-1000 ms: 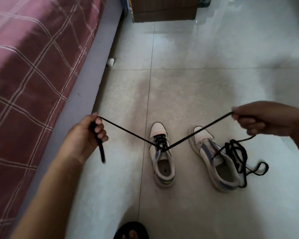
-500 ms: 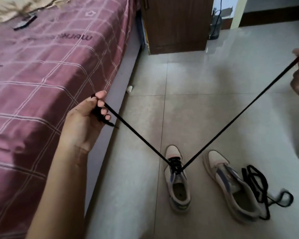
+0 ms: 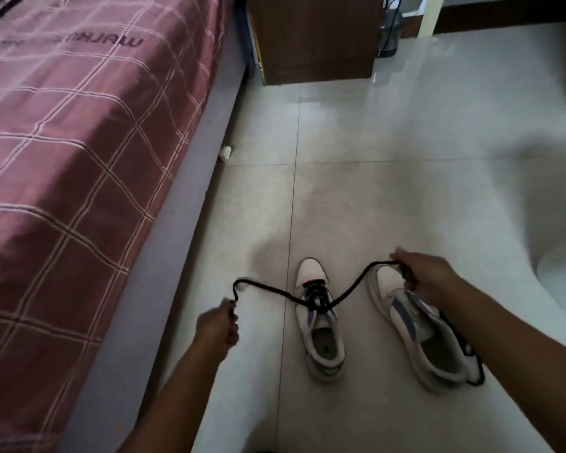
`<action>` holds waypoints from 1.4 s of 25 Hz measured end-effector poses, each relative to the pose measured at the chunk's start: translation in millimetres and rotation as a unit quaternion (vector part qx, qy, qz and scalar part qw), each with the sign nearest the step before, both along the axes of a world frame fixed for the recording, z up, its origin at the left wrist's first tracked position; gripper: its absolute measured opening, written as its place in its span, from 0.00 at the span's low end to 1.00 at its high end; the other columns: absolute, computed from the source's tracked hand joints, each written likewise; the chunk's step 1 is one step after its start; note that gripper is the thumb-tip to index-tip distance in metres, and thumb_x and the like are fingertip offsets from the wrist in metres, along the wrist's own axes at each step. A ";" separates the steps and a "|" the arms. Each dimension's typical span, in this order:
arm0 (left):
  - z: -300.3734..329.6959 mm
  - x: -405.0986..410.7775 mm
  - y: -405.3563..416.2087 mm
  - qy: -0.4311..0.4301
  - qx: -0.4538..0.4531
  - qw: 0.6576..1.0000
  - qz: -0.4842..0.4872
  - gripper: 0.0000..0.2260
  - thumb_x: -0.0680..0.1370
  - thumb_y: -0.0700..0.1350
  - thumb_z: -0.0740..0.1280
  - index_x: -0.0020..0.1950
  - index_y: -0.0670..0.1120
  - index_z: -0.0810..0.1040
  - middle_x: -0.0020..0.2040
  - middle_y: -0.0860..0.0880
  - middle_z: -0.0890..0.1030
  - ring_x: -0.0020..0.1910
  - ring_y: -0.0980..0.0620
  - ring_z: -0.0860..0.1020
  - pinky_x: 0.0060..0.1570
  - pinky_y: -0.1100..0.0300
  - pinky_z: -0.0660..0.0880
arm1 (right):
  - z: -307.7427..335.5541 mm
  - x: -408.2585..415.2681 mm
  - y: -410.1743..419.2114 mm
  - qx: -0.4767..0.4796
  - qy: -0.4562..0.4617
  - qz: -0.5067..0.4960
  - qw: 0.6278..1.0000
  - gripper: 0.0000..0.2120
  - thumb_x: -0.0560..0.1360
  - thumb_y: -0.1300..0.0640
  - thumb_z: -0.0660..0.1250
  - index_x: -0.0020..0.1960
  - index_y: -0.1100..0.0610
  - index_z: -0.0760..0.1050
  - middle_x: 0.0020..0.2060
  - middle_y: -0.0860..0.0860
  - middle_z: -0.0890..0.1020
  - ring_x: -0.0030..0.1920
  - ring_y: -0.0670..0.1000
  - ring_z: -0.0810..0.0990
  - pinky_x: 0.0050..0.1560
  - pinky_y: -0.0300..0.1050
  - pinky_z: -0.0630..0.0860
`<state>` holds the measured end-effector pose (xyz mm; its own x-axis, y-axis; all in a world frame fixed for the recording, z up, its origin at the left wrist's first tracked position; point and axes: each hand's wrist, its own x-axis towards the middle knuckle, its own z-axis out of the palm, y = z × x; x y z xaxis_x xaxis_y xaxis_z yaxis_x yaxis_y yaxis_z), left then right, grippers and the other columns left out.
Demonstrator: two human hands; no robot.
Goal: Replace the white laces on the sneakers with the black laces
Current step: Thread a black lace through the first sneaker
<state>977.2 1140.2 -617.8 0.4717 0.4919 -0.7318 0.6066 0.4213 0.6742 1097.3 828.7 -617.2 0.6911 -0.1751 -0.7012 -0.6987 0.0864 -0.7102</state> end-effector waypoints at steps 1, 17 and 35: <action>-24.0 -13.6 -4.3 0.046 -0.080 0.995 0.023 0.12 0.82 0.40 0.59 0.39 0.39 0.71 0.22 0.47 0.70 0.14 0.58 0.65 0.16 0.72 0.60 | -18.3 -13.9 7.9 0.052 0.047 0.003 0.998 0.11 0.78 0.63 0.63 0.37 0.60 0.72 0.29 0.55 0.72 0.23 0.46 0.69 0.18 0.34 0.65; -58.6 9.2 -74.8 -0.047 -0.019 0.994 -0.094 0.04 0.76 0.33 0.66 0.49 0.36 0.73 0.39 0.41 0.79 0.35 0.49 0.80 0.36 0.60 0.80 | -54.6 -60.9 64.1 0.075 0.006 0.111 0.991 0.09 0.72 0.74 0.65 0.42 0.61 0.74 0.36 0.57 0.79 0.34 0.52 0.80 0.32 0.37 0.79; -67.1 2.4 -80.8 -0.087 0.183 0.946 -0.253 0.08 0.74 0.41 0.71 0.42 0.50 0.72 0.40 0.46 0.80 0.41 0.49 0.80 0.42 0.56 0.78 | -71.6 -65.4 58.3 -0.099 -0.115 0.255 0.955 0.05 0.70 0.63 0.73 0.38 0.57 0.78 0.36 0.55 0.82 0.37 0.47 0.78 0.42 0.45 0.76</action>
<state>979.6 1059.4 -684.9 0.8121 0.3760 -0.4462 0.5348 -0.1740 0.8269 1031.9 887.0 -688.8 0.8540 0.1124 -0.5080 -0.4366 -0.3764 -0.8172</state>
